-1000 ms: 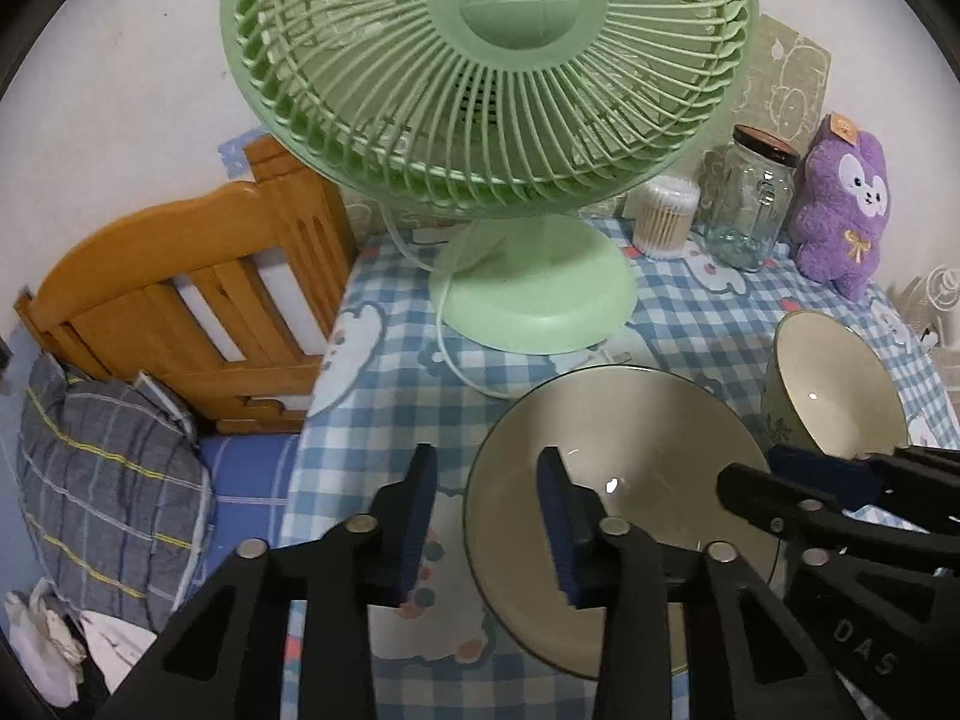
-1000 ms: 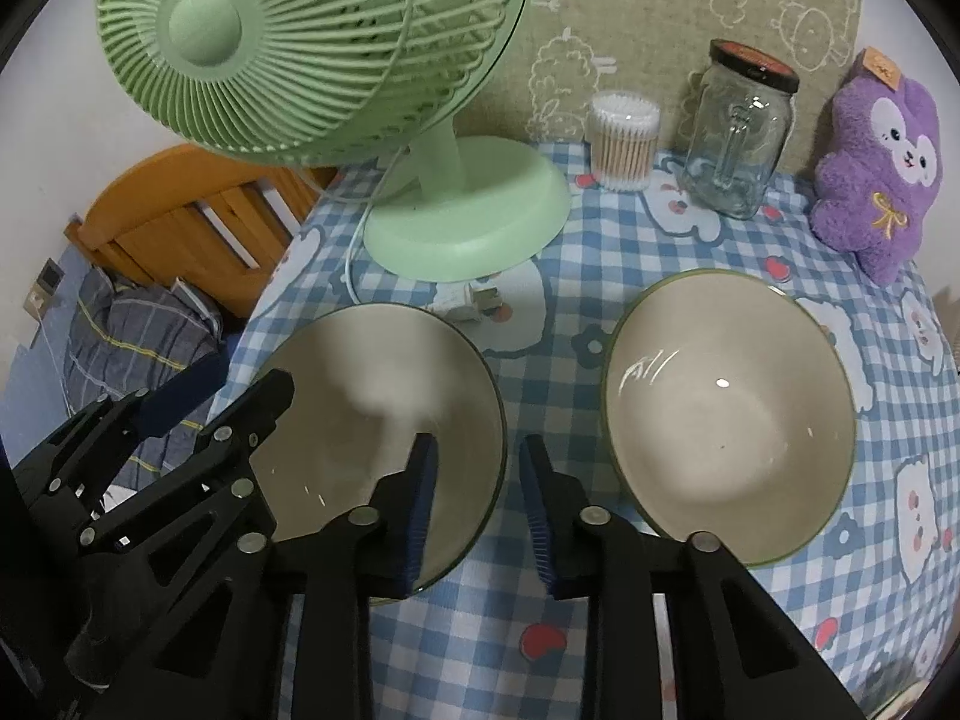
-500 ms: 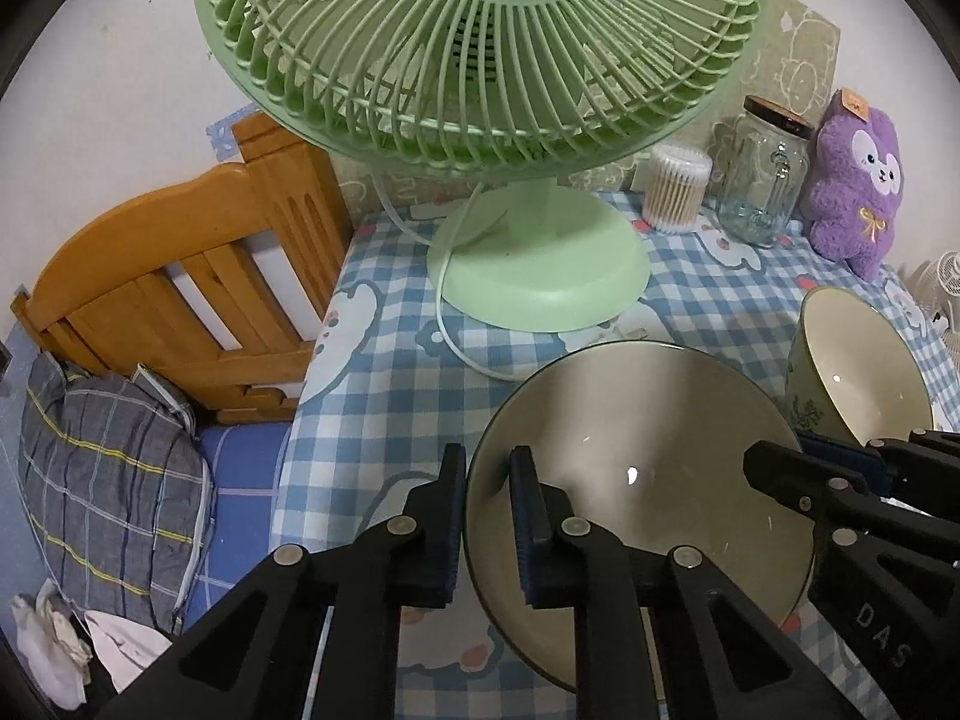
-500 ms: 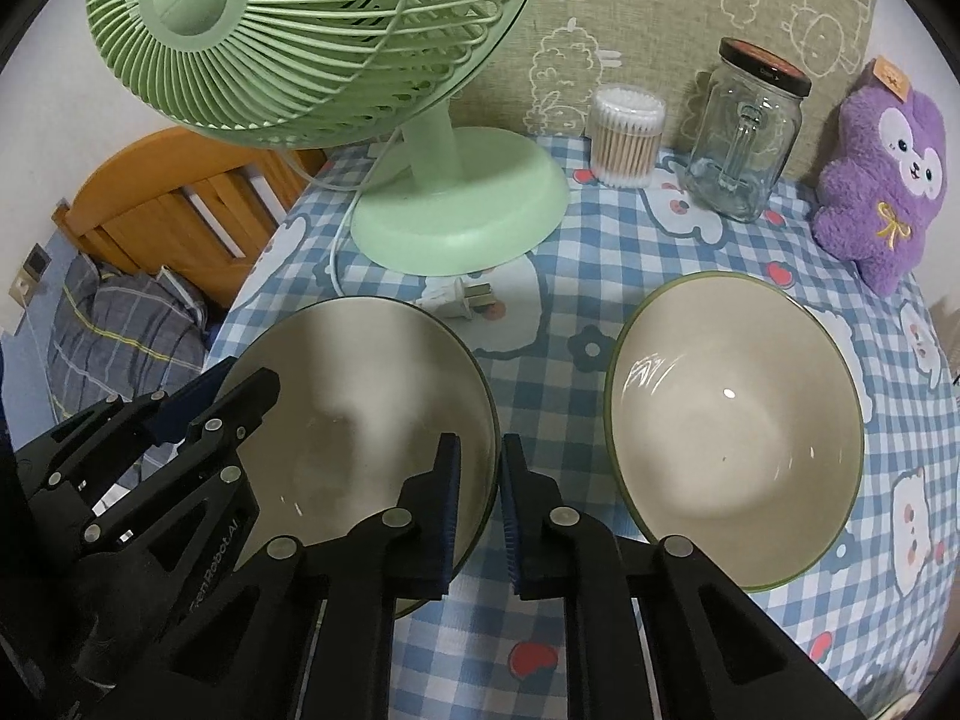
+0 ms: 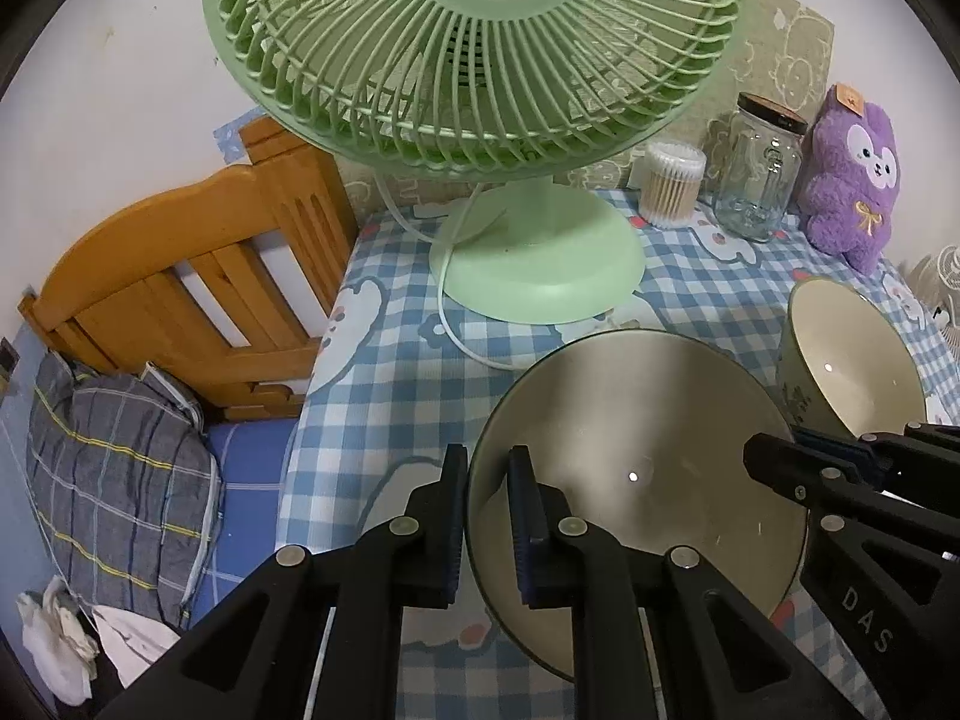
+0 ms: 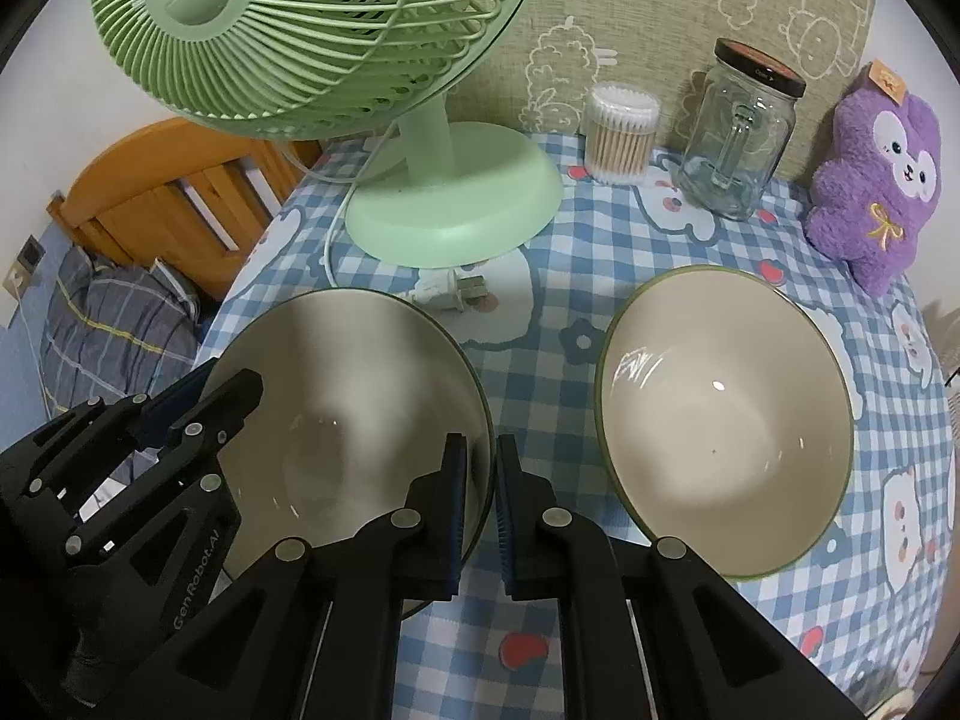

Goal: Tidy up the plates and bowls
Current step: 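Lift the leaf-patterned bowl with both tools and carry it toward the beige bowl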

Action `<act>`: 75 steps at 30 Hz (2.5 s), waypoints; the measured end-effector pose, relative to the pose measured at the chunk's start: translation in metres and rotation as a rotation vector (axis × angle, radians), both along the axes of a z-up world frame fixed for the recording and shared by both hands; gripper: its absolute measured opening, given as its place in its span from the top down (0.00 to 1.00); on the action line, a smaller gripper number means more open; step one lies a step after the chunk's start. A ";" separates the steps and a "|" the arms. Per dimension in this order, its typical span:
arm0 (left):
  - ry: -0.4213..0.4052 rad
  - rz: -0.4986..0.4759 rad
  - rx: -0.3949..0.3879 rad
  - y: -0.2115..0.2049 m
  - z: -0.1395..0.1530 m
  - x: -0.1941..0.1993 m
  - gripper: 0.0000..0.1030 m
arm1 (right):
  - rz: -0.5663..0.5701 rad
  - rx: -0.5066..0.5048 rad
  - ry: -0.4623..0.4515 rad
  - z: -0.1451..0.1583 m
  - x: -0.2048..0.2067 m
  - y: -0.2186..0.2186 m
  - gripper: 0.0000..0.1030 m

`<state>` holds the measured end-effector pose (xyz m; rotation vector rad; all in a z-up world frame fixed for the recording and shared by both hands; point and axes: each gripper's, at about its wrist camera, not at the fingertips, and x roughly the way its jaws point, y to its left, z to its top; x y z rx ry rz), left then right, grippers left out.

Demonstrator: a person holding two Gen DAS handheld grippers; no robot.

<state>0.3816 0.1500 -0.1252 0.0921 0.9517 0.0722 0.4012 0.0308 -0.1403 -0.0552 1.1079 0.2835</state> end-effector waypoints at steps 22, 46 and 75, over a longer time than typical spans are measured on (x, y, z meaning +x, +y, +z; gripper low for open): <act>0.047 -0.016 -0.052 -0.024 0.011 -0.052 0.90 | -0.001 -0.003 0.022 0.016 -0.049 -0.032 0.89; -0.016 -0.054 -0.046 -0.087 0.059 -0.137 0.90 | -0.010 -0.010 -0.055 0.070 -0.139 -0.096 0.89; -0.057 -0.120 -0.051 -0.142 0.072 -0.230 0.90 | -0.036 -0.039 -0.104 0.083 -0.248 -0.153 0.89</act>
